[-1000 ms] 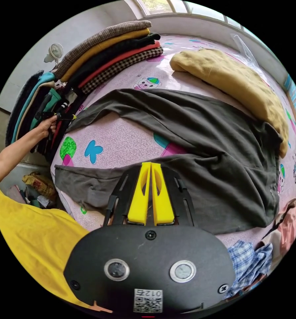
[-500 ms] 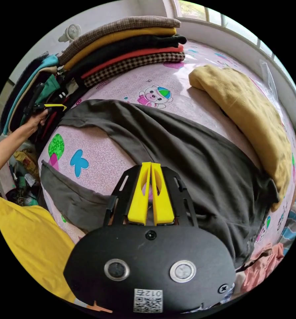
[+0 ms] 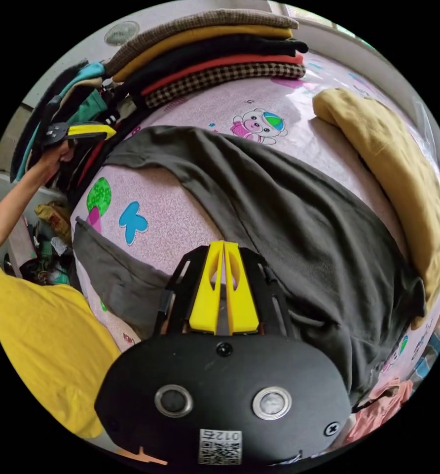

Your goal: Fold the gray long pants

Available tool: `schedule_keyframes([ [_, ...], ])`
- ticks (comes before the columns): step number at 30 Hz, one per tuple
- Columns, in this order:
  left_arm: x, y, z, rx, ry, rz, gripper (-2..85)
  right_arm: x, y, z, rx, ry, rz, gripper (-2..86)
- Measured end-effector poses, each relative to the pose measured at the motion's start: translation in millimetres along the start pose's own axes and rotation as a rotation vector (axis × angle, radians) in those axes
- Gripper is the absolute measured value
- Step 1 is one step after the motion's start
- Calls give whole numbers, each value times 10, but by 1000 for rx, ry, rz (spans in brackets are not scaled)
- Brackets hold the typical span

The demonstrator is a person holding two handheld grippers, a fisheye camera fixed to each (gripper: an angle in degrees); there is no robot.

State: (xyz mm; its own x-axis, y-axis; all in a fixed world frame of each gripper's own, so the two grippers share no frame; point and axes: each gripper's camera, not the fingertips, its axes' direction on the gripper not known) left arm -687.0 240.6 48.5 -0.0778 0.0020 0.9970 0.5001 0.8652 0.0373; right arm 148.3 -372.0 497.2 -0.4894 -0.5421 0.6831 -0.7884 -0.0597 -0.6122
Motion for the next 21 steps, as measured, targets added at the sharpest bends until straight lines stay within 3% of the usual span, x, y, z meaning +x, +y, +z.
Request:
schedule_keyframes([
  [2,369,-261,53,32,63,188,1,-54,-150,16,43,0,6,12],
  [7,769,-610,326,-11,54,347,2,-323,-515,164,33,26,-69,13],
  [18,792,-700,767,-153,19,393,-1,-592,-1032,462,-60,126,-142,8],
  [21,736,-600,715,-130,45,385,-1,-660,-930,248,16,111,-187,9],
])
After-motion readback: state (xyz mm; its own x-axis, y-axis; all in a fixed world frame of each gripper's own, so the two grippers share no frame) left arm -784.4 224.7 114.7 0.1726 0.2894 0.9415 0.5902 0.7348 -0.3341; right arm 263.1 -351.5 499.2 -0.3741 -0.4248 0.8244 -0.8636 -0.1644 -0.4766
